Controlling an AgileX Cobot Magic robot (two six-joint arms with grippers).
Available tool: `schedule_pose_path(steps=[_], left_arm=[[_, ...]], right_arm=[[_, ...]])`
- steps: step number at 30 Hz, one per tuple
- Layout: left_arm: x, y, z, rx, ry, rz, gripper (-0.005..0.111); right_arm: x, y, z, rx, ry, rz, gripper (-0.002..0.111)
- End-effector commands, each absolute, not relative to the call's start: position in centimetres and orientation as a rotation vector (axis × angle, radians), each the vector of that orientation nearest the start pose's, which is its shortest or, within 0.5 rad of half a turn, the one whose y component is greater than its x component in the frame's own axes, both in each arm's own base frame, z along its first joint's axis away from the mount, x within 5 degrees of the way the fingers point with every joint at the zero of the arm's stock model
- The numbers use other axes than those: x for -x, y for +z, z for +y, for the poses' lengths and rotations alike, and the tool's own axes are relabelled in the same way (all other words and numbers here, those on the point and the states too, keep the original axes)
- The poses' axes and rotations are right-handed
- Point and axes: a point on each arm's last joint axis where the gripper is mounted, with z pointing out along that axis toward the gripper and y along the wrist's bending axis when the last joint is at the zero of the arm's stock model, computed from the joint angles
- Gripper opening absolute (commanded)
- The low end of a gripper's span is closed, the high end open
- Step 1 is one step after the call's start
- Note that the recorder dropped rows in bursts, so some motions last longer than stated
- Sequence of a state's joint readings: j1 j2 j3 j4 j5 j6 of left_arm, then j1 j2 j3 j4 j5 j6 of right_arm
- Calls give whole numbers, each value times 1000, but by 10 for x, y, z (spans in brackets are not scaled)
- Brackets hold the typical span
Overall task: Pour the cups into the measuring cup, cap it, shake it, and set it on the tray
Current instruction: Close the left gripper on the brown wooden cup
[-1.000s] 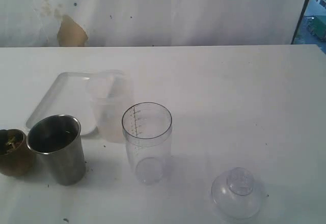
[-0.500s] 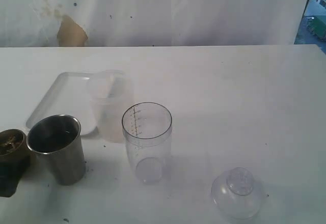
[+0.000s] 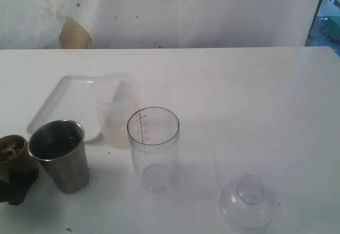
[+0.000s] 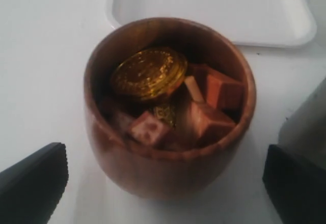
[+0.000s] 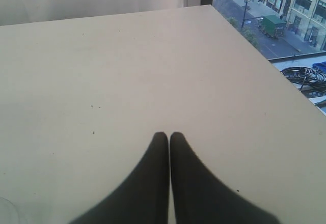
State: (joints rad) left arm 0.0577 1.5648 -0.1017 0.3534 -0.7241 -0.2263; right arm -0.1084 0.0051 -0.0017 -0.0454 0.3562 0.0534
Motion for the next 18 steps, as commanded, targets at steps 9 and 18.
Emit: schedule_pose_path(steps=[9,18], left_arm=[[-187,99,-10,-67,-220,2162,105],[-195,88,-9,-79,-210,2198,105]], right_arm=[[-53,182,-7,-126,-86,1831,1],[-53,182,-7,-126,-86,1831,1]])
